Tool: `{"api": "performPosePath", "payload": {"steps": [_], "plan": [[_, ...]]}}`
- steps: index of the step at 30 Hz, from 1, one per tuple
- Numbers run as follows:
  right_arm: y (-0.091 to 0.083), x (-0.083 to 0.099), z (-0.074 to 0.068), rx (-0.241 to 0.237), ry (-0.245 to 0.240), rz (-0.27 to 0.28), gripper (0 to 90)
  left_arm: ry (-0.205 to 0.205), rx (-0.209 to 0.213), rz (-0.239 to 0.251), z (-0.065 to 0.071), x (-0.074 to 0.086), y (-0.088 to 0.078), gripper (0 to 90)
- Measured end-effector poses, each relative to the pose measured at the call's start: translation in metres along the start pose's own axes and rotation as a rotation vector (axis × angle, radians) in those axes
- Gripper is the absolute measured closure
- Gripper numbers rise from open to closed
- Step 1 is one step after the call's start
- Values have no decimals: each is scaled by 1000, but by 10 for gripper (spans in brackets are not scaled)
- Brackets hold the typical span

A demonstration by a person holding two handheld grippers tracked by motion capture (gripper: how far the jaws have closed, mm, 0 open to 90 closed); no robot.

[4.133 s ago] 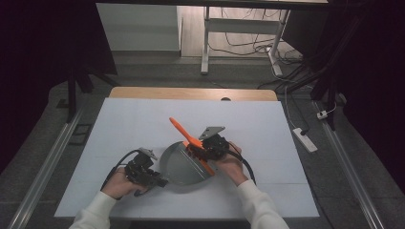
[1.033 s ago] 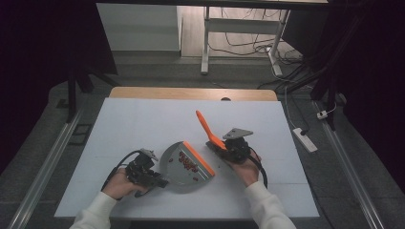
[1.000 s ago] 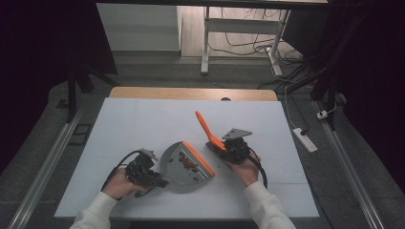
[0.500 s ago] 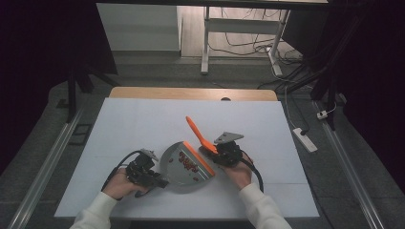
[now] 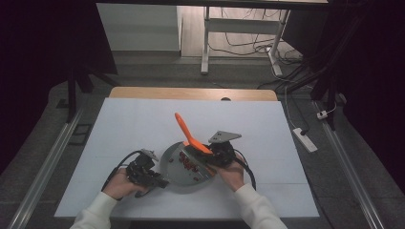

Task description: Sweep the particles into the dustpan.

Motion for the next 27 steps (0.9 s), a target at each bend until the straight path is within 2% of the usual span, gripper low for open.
{"api": "performPosePath", "payload": {"steps": [7, 12, 18, 27], "plan": [[-21, 13, 36, 113, 50, -9, 706, 0, 0, -1, 0, 0, 0, 622], [-32, 24, 57, 174, 83, -22, 706, 1, -3, 0, 0, 0, 0, 622], [-39, 35, 71, 193, 121, -33, 706, 1, -1, 6, 0, 0, 0, 622], [-45, 39, 74, 190, 113, -44, 706, 12, -11, 24, 1, 0, -2, 622]]}}
Point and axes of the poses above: each handheld gripper's, and its own axes: y roughly forward along the jaws, x roughly out of its underside, z roughly to its right, the point moved 7 cm from there along y, roughly forward along the jaws, and after that the axes turned 15 degrees about -y, right-handed, at the moved point
